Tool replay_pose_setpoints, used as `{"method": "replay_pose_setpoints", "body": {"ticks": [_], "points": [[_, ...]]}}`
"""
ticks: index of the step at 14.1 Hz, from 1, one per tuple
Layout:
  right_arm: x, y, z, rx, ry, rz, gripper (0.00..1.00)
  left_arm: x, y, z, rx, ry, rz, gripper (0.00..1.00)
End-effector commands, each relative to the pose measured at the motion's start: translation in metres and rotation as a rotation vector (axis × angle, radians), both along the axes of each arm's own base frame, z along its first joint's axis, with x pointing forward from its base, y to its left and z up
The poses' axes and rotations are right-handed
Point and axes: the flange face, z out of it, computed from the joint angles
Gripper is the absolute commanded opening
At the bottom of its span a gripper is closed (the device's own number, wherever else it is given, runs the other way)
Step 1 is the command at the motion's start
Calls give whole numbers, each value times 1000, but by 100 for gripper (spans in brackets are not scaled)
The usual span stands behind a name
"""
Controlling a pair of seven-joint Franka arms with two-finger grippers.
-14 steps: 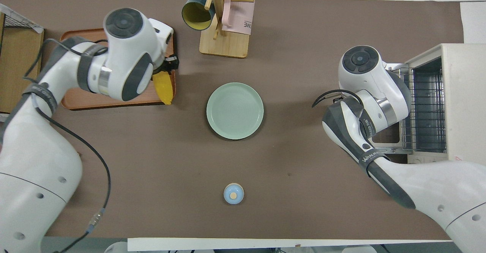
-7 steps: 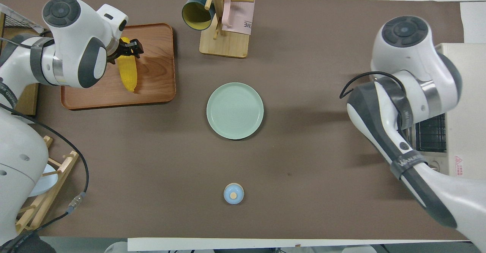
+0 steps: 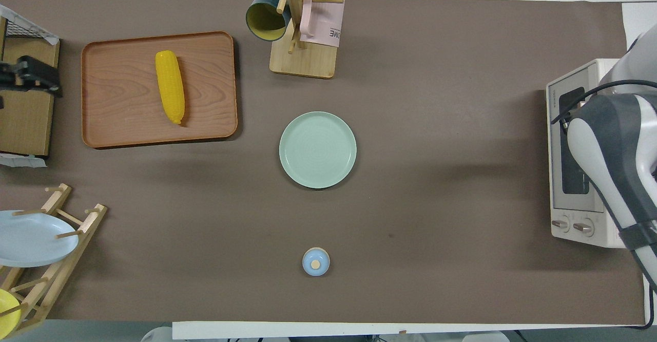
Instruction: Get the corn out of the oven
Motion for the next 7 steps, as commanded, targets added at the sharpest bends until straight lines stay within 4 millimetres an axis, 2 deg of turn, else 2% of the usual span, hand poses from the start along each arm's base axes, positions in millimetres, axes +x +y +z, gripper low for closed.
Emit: {"method": "replay_pose_setpoints", "body": {"ticks": [1, 3, 6, 7], "points": [[-16, 5, 66, 97, -55, -45, 100, -17, 6, 1, 2, 38, -46, 100], [-15, 11, 114, 111, -60, -53, 100, -17, 4, 0, -1, 38, -49, 100], [-20, 12, 168, 201, -83, -72, 100, -21, 3, 1, -42, 60, -102, 100], [-20, 11, 179, 205, -104, -77, 100, -23, 0, 3, -62, 62, -116, 100]]}}
